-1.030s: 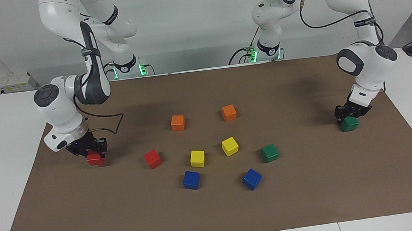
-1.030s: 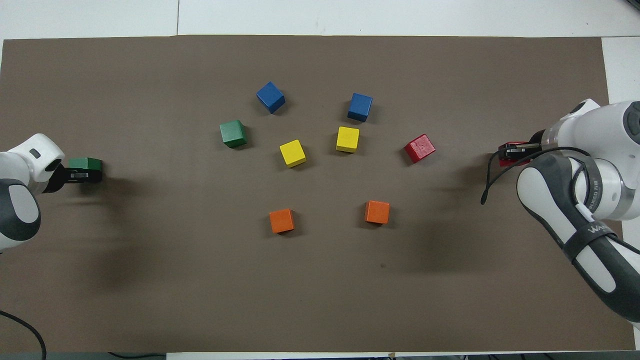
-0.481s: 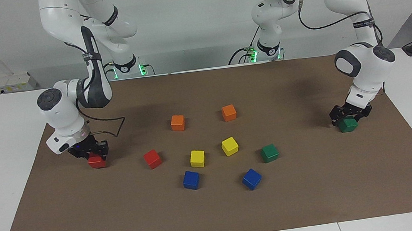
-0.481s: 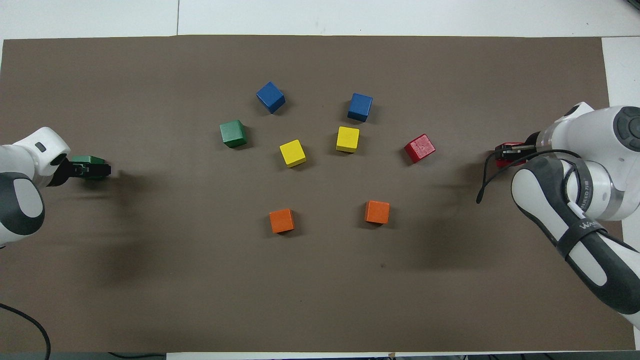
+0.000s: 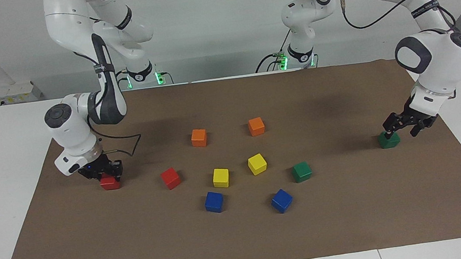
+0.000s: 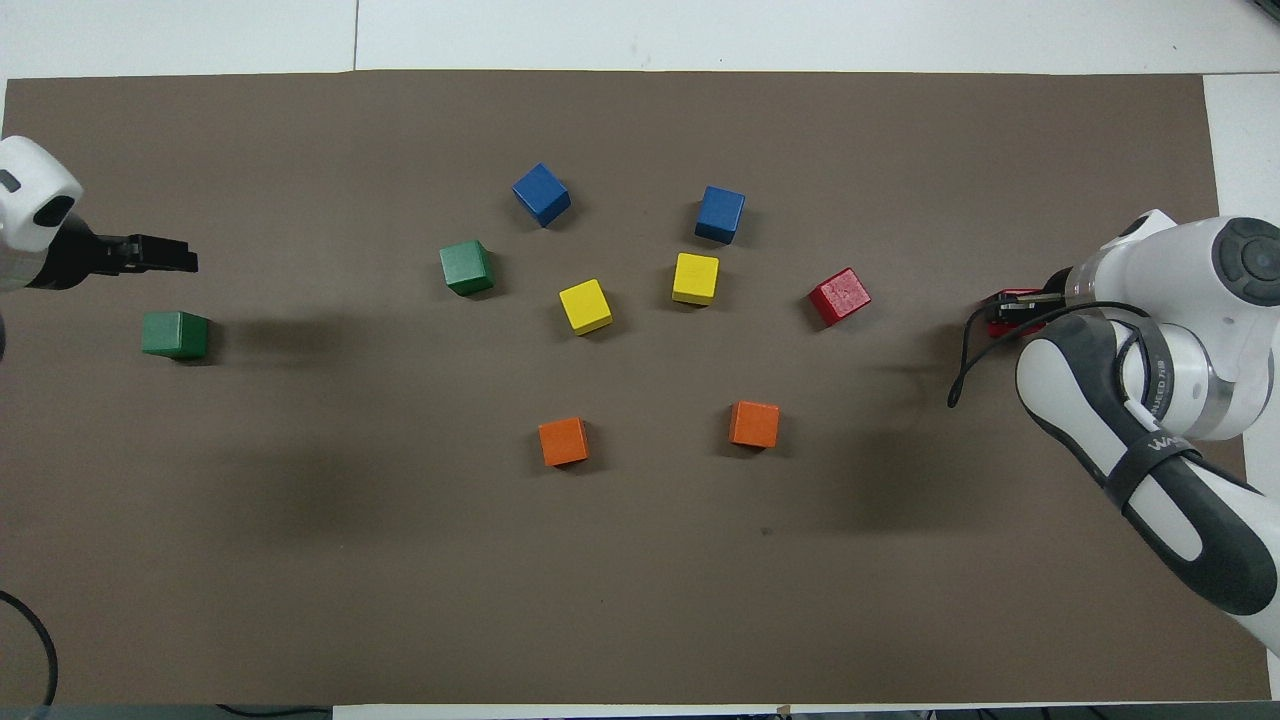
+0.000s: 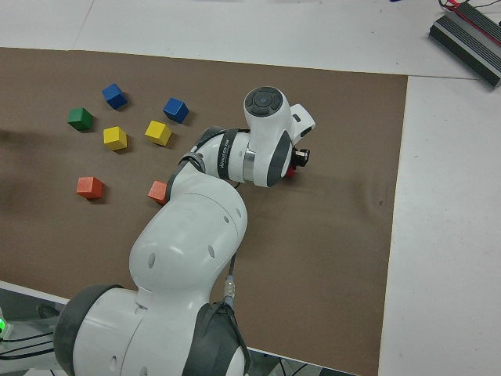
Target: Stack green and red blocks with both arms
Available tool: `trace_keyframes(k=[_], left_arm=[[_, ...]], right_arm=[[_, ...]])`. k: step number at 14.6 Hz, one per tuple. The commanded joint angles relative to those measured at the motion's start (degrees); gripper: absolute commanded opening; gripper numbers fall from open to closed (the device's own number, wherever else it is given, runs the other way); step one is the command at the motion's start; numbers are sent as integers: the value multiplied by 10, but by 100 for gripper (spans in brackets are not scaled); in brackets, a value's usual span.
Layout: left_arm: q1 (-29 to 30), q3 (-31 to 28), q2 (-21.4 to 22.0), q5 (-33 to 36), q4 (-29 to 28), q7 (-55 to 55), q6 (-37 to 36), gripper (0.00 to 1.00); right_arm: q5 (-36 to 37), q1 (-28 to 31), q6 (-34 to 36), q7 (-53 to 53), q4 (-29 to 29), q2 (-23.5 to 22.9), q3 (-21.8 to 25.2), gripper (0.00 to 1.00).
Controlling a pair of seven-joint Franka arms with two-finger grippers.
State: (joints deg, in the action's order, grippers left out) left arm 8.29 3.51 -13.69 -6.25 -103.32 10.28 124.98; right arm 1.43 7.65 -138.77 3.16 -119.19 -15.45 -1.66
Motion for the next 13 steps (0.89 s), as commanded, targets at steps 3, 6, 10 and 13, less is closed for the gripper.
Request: trace_keyframes(k=[3,6,10,13], left_arm=[[-121,-7,-19,10,29,-181,-8,100],[-184,-7,-53,10,66,-241,-12,100],[-225,-13,-143,13,170,-264,-64,100],[-238,-11,-168,56,174,-286,-54,100]], right_arm=[[-5,10,-29,22,-6,-4,-7,100],[-5,4,-20,28,-1,-1,-7,100],[-5,-11,35,15,16,25,-12,100],[-4,-39,94,-20,54,32,-12,100]])
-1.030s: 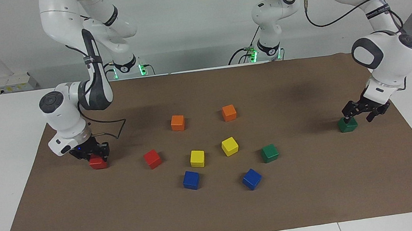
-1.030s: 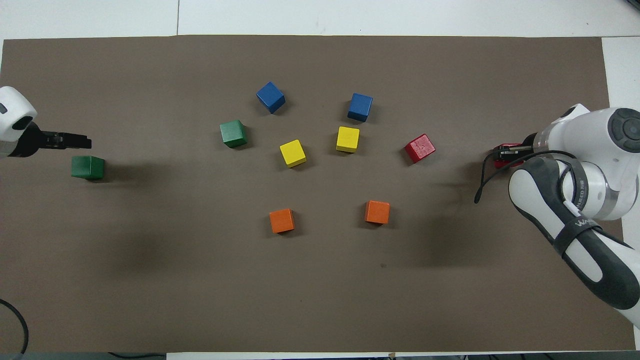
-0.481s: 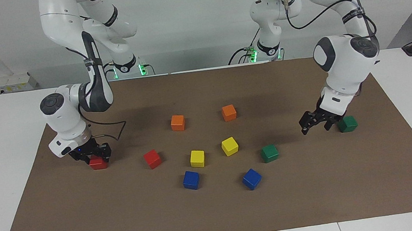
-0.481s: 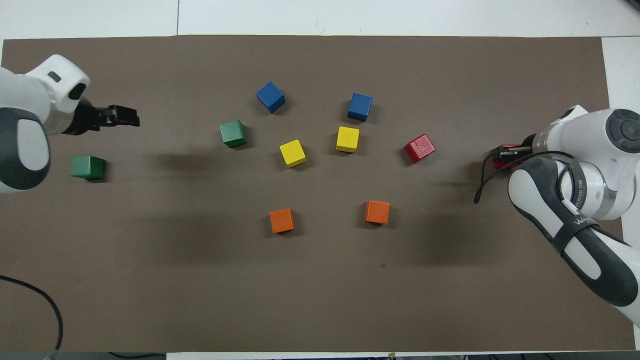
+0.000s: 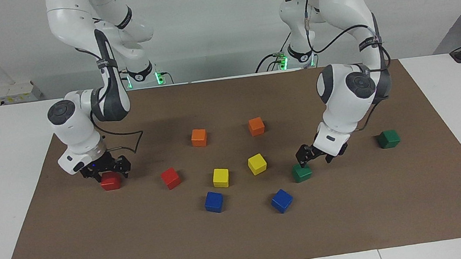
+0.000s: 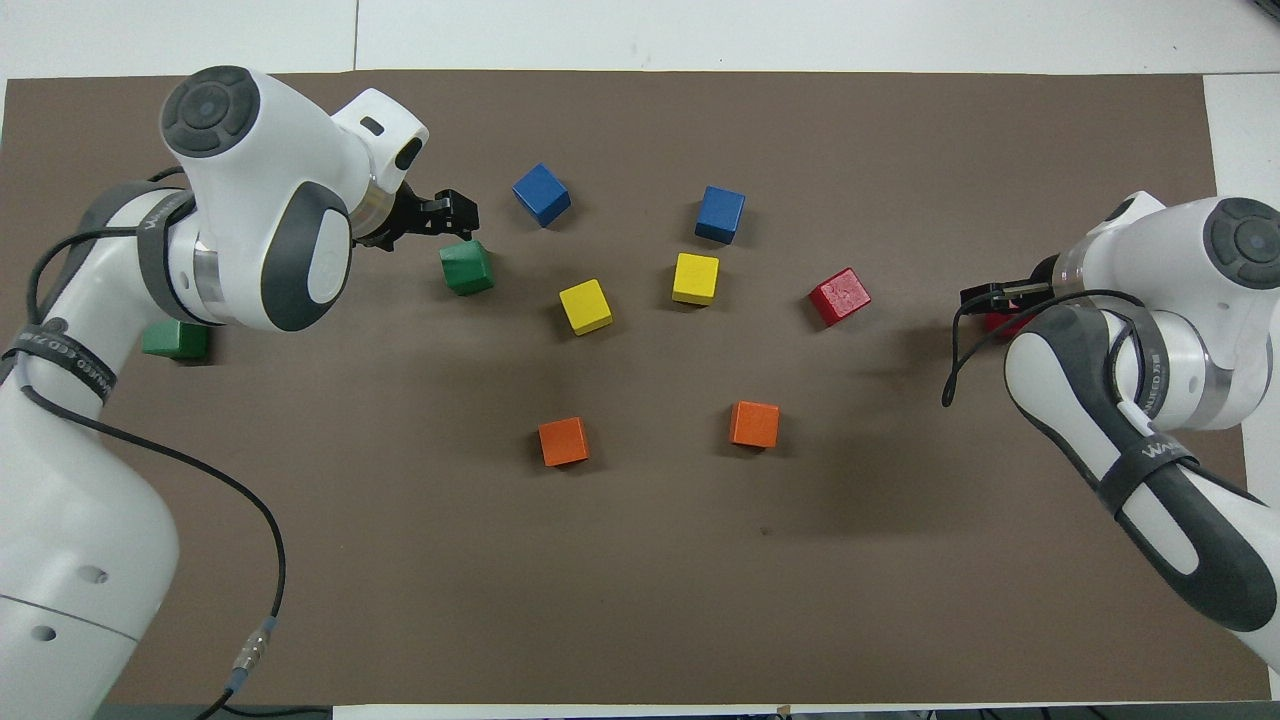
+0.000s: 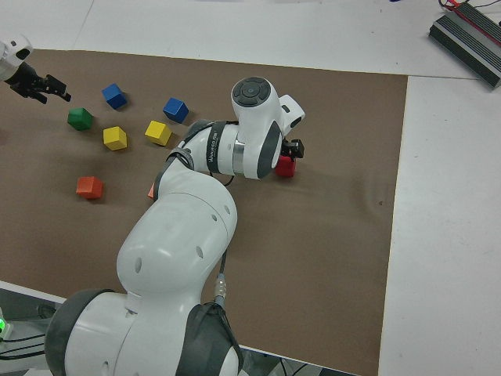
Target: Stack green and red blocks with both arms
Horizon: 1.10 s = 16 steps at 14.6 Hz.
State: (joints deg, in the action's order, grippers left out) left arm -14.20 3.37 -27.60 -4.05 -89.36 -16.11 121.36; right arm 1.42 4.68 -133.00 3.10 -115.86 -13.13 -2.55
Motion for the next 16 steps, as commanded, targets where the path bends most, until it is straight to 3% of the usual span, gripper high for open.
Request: trace_keyframes(k=[1,9,15,16], left_arm=[[-14,-10,-31,38,33,-27,-8,100],[-26,-10,-39,40,-1,-90,52,100],[-29,-11,-32,46,-51,-110,108,100],[-35,-11,-31,47,-57,-113,116,92]], right_arm=[[-4,-21,43,-28,27,9,-3,100],[6,-142,16,-86,20,9,-3,100],[14,-166,-22,-37,17,-2,-3,100],[14,-166,-29,-20,17,-8,-3,100]])
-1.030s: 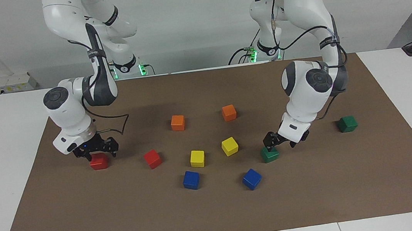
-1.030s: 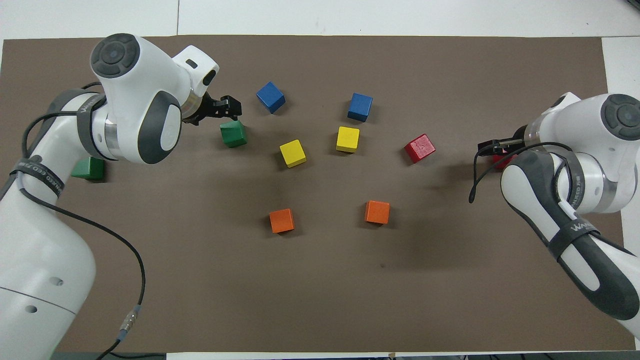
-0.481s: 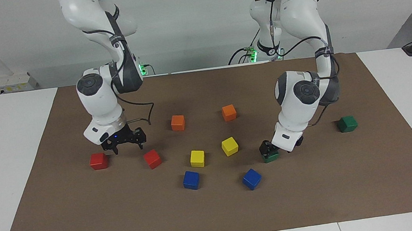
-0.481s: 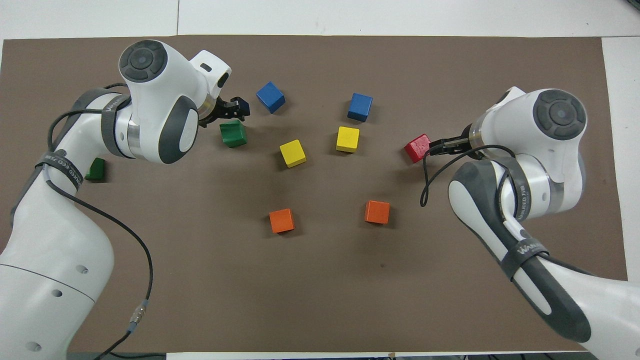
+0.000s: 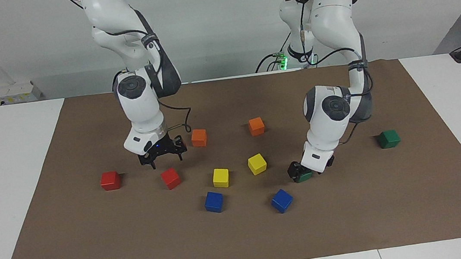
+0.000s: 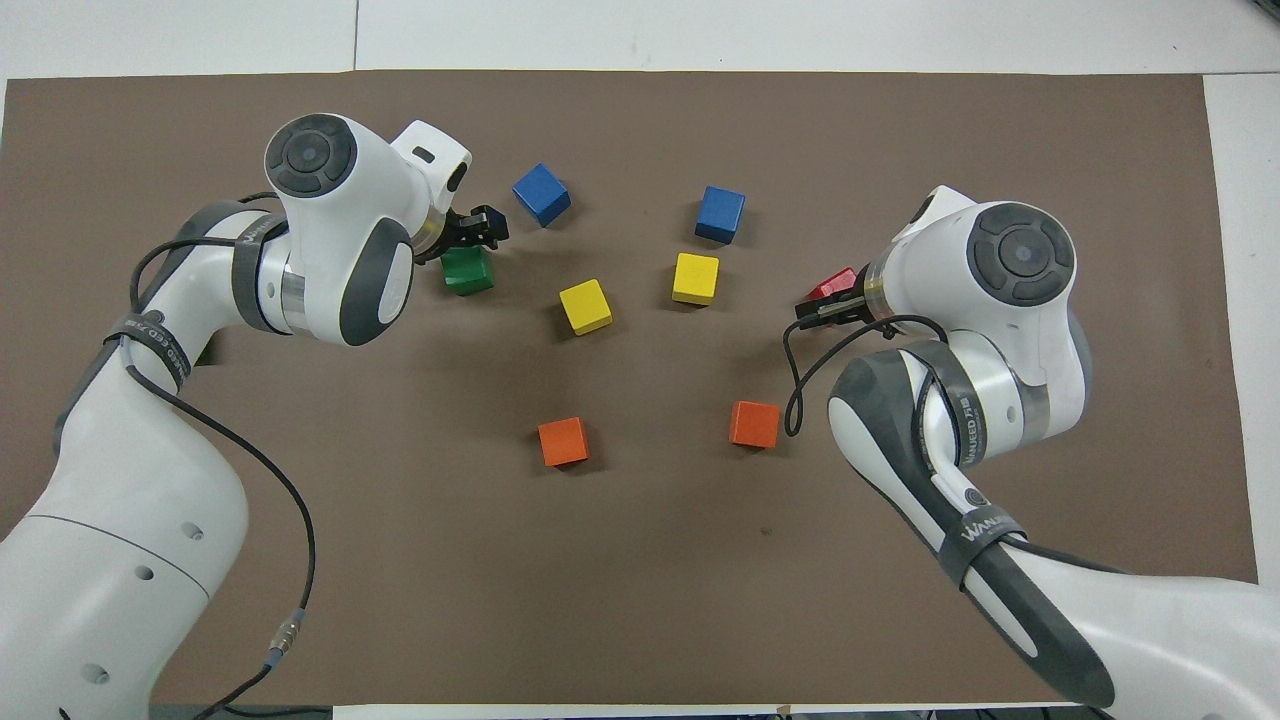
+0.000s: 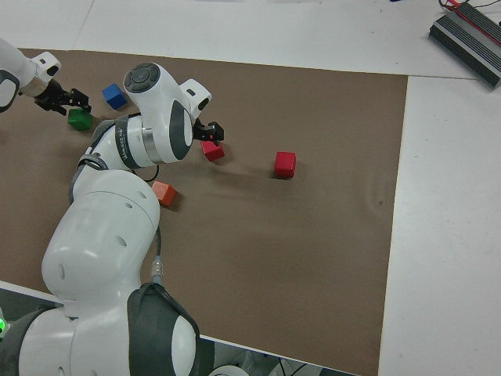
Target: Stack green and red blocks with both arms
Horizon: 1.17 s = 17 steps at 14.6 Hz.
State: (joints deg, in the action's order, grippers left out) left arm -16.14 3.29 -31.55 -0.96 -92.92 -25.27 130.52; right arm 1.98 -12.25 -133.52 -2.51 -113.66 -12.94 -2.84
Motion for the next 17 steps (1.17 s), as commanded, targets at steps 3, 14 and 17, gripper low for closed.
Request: trace_keyframes(k=[3,14,17], left_arm=[[-40,-28,11,41,-27,-37,21,22],[30,-38,95,51,0,75,-115,0],[93,-37,132,49,-25,205,-139,0]], right_arm=[[8,11,-31,42,-5,-27,0,100],[8,11,-68,44,-5,-64,0,87],[7,14,-63,47,-3,-66,0,17]])
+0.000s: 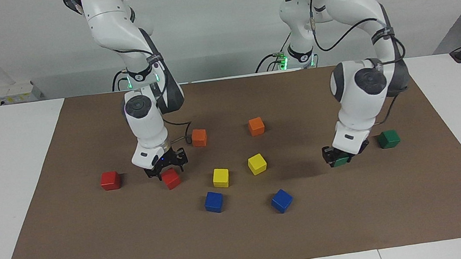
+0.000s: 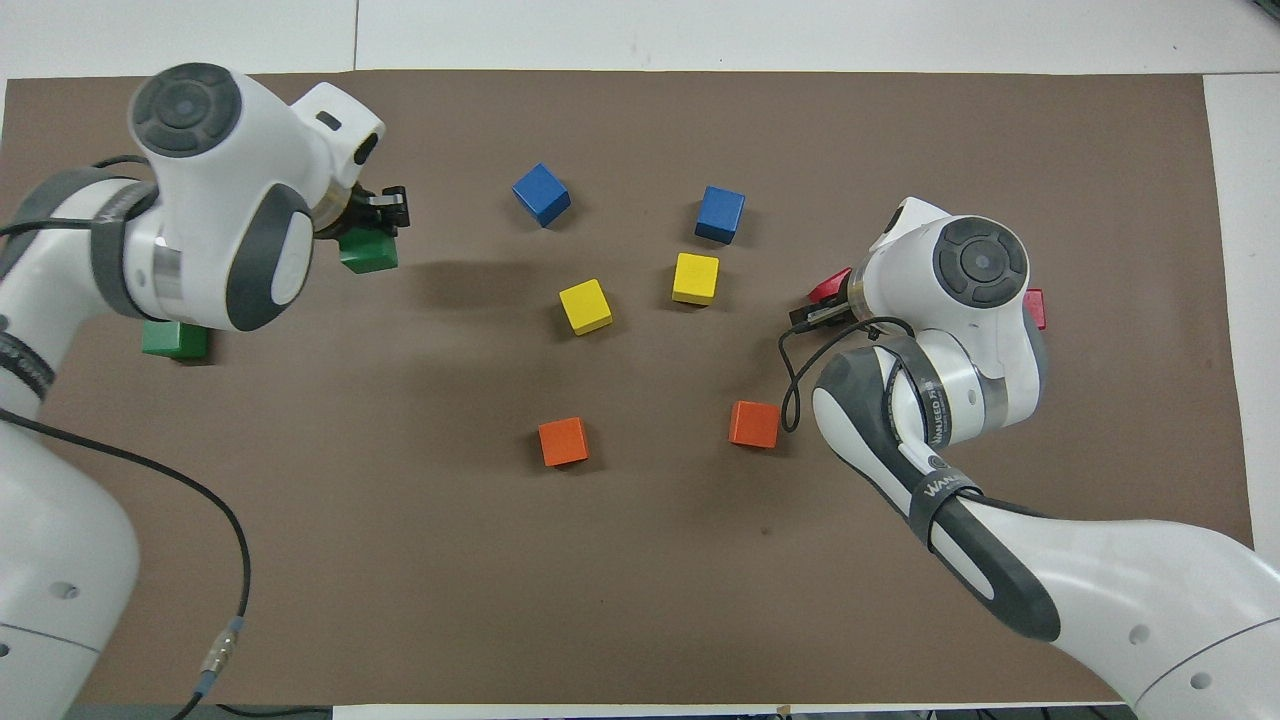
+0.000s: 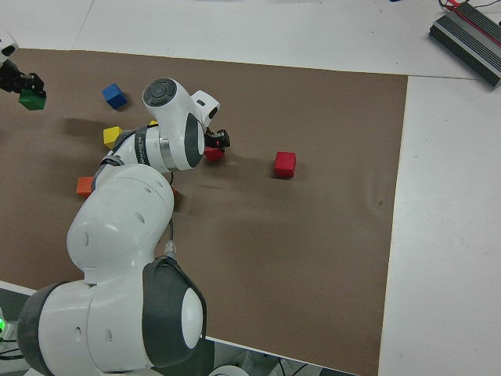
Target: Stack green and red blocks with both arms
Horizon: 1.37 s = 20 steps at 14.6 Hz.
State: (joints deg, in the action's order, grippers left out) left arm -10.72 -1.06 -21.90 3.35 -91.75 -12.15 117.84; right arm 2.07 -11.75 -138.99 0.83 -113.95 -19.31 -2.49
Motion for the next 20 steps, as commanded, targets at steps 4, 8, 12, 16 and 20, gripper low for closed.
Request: trace_keyframes(k=[4,8,12,16,20], left_arm=[[124,6,52,-8,-66,226,-7,0],[177,4,86,-55,-147,310,67,0],[194,5,105,-83,-188,344,114,0],[204,4,106,-87,-200,361,136,0],[203,4,106,-88,-229,357,194,0]], right_arm=[[-2,32,67,9,48,8,-1,0],[-1,75,224,12,156,18,1,0],[-2,143,237,46,153,40,0,0],[-2,174,195,52,101,56,2,0],[-2,190,123,60,30,76,2,0]])
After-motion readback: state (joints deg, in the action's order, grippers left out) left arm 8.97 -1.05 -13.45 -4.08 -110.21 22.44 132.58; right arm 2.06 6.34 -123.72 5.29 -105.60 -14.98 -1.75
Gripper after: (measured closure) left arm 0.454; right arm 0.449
